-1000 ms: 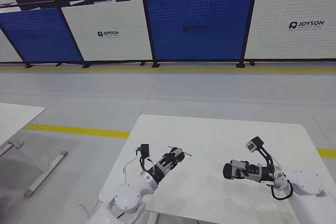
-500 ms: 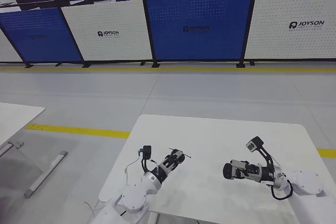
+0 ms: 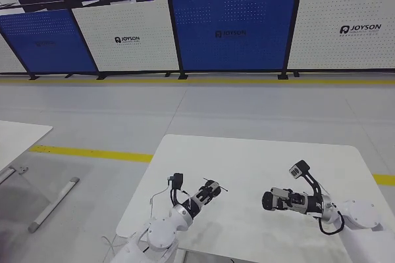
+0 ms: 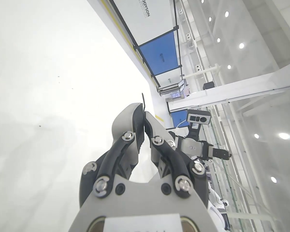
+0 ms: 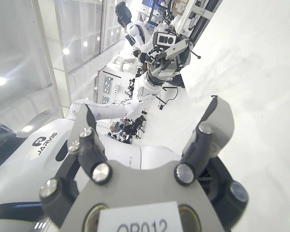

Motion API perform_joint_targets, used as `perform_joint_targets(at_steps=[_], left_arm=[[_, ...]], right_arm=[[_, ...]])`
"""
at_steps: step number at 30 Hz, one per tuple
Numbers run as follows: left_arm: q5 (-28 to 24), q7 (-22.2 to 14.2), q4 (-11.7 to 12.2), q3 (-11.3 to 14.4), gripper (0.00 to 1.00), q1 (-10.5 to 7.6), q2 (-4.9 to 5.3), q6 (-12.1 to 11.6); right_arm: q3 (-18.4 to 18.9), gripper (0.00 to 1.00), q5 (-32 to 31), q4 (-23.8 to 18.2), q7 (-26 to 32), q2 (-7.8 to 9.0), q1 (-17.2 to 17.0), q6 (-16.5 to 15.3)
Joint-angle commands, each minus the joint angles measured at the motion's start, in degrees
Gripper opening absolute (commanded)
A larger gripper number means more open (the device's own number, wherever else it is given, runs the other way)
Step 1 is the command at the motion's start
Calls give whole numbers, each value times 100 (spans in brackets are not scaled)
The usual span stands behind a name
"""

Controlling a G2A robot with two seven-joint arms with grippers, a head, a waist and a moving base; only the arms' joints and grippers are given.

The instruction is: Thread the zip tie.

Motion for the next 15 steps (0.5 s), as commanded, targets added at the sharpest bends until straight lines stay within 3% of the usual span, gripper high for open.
perform_joint_targets(at_steps=[1,7,12,15], left_arm=[[-275,-48,-140,-84,0,49,1,-162],[-1266,-615,-837,-535,0,412,50,-704],[-1950,-1340,-1425,-889,0,776,112,-967],[-2334,-1639,-1636,-1086,0,978,137,-1152]], right_arm=[[0,100,0,0,0,0,0,0],[0,100,0,0,0,0,0,0],[0,100,0,0,0,0,0,0],[0,100,0,0,0,0,0,0]])
